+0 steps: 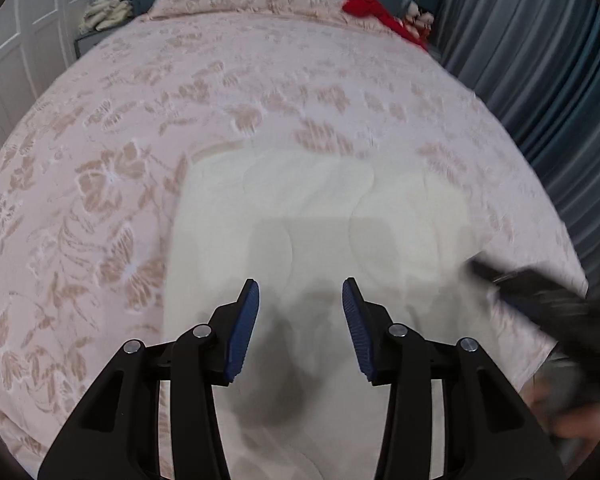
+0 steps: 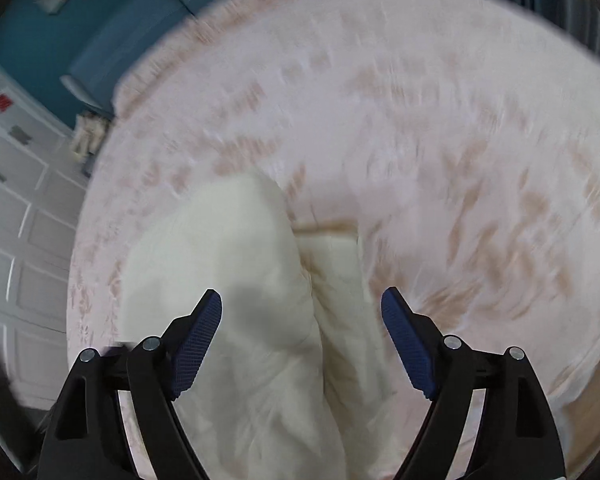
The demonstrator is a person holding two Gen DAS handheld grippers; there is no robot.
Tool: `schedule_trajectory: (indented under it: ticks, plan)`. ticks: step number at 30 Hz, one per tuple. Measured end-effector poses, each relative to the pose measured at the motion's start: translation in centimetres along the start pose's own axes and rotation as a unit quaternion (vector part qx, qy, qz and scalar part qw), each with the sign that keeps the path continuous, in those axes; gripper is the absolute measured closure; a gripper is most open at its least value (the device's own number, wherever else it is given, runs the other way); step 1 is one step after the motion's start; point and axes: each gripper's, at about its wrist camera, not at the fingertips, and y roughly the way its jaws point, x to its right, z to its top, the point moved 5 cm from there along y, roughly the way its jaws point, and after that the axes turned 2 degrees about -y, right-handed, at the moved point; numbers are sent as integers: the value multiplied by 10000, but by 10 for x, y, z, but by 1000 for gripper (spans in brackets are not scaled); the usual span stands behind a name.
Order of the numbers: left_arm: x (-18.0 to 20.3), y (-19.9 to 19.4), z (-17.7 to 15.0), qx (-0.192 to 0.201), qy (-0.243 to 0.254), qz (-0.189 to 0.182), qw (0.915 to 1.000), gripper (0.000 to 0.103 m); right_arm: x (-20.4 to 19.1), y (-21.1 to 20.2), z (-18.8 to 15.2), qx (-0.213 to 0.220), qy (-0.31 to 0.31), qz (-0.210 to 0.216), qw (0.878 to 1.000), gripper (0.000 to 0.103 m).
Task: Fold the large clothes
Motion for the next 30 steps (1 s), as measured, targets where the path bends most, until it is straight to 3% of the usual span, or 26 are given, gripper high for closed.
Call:
schedule_trajectory:
  ticks: [1,2,3,5,6,8,11,13,19,30]
  plan:
    - [-4,-5,7,49,-60,-9,10000,61,1,15,-1,-229,199,216,9993,40]
    - [-6,-6,12,57,-86,4,9999,61,-1,19,-3,-272,355,441,9980,67]
    - [-8,-8,16,68,-103,9,9999,61,-4,14,-1,-144,340,527,9979,85]
    - [-13,-14,22,171,-126,9,9998,61,-18,-15,2,488,-34,937,9944,95]
    - [-15,-16,24,229,-101,49,9997,61,-19,-24,2,689,-155,1033,9921,96]
    - [-17,-11,25,259,-50,131,9996,61,-10,-26,2,852,-266,817,9927,96]
    - [-18,19,17,-78,-125,153,9998,62,17,16,-2,439,-243,275,9984,96]
    - [-18,36,9,-208,-137,183,9995,61,23,24,-5,407,-372,37,9985,96]
    - [-7,56,0,-10,267,630,9977,59,27,54,-9,242,-459,-144,9986,94]
    - [-7,84,-12,198,444,1000,9938,57,22,70,-16,425,-851,-396,9947,92]
